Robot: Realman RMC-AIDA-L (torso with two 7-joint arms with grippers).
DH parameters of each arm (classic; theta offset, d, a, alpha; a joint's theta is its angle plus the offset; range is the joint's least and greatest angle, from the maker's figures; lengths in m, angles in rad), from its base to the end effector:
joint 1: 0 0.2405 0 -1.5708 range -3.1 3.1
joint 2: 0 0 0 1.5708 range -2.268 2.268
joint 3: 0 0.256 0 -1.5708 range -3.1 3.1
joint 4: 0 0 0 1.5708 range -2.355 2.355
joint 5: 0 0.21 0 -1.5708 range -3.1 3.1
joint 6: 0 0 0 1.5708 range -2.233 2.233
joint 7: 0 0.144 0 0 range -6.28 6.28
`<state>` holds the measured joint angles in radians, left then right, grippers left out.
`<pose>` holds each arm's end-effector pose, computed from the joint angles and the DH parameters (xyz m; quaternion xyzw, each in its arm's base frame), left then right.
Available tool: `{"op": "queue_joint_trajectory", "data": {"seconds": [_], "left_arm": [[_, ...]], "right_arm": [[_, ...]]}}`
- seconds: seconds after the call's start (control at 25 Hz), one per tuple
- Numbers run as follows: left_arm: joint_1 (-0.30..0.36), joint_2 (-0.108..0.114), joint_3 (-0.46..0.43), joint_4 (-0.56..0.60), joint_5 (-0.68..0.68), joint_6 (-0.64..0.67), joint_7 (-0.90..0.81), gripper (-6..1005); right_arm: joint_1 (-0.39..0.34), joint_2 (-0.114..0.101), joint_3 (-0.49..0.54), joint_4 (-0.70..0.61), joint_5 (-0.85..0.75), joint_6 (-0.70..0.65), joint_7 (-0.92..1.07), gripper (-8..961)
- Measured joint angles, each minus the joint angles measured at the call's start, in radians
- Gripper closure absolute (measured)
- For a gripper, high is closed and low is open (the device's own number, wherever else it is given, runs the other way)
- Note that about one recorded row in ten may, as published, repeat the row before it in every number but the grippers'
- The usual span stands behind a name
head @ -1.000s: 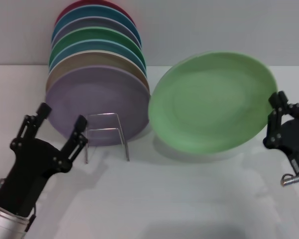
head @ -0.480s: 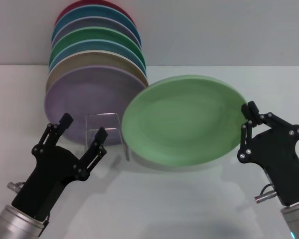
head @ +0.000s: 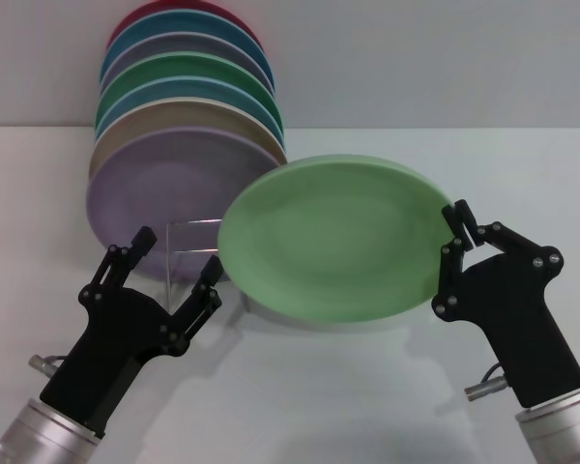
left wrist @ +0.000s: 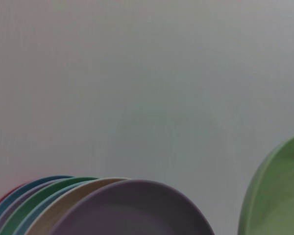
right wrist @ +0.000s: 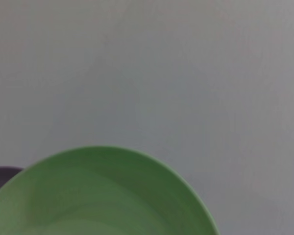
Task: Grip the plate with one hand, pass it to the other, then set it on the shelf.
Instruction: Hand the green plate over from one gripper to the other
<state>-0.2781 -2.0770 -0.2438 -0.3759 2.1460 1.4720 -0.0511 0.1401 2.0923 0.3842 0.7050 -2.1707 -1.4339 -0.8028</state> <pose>-0.2678 0.2367 -0.0769 -0.7699 -0.1492 -0.4134 0.4627 0.2246 0.2215 -0.0788 -0.7125 -0.0437 0.2683 0.6469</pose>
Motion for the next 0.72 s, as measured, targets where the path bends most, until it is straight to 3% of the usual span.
{"op": "queue_joint_trajectory", "data": {"seconds": [0.32, 0.72], "left_arm": [[-0.001, 0.000, 0.000, 0.000, 0.000, -0.014, 0.001, 223], [-0.001, 0.000, 0.000, 0.000, 0.000, -0.018, 0.001, 224]], "right_arm": [[-0.006, 0.000, -0.087, 0.078, 0.070, -0.004, -0.198, 938], [-0.006, 0.000, -0.118, 0.099, 0.089, -0.007, -0.262, 927]]}}
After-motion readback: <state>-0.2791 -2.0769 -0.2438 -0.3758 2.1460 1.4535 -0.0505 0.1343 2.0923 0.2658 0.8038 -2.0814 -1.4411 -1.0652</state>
